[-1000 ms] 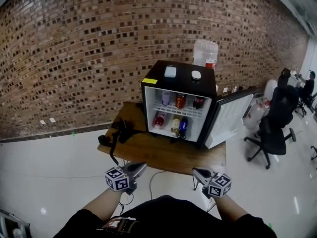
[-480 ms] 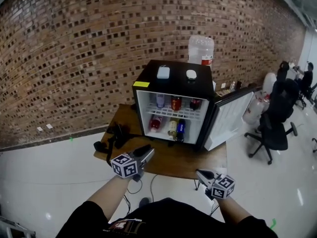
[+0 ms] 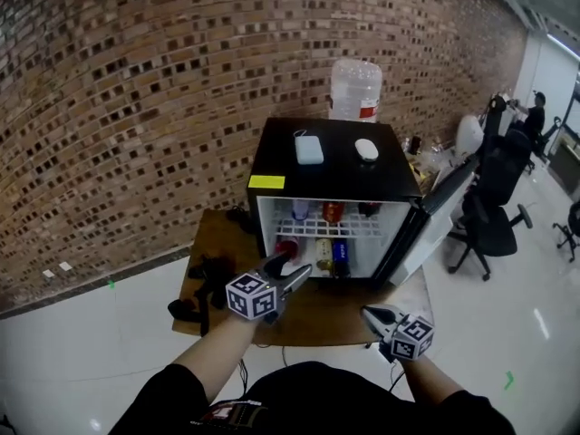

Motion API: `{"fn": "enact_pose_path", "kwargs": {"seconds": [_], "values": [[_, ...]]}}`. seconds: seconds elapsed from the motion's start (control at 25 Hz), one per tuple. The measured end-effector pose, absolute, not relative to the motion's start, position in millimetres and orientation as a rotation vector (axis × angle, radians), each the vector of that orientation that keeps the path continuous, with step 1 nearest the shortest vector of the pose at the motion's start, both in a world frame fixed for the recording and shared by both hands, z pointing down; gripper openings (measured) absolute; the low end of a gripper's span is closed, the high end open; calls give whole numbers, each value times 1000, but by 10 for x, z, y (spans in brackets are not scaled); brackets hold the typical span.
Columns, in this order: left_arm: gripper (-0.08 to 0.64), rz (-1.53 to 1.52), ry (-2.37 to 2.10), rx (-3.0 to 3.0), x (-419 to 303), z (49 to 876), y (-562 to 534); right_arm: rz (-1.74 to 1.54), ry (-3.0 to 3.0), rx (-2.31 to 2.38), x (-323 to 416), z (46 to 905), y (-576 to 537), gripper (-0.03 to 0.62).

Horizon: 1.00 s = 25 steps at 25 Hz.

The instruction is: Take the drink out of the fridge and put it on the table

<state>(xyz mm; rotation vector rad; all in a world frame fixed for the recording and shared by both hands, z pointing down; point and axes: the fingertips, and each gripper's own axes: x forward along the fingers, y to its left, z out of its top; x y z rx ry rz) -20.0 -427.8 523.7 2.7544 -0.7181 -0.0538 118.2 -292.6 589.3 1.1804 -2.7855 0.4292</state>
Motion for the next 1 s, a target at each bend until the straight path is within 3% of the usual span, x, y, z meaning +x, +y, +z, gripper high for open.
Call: {"fn": "enact_pose_path", "kwargs": {"seconds": [0.24, 0.64, 1.0], "values": [[291, -83, -705, 2733, 32, 5233, -4814, 451, -2752, 1173, 1144, 5890, -3298, -5], [364, 5, -1002, 2730, 788, 5345, -5587, 486, -2798, 989, 1982, 6133, -3563, -5], [388, 82, -1184, 2753, 1171, 5286, -6029, 537, -2814, 961, 2404, 6215, -3581, -3]]}}
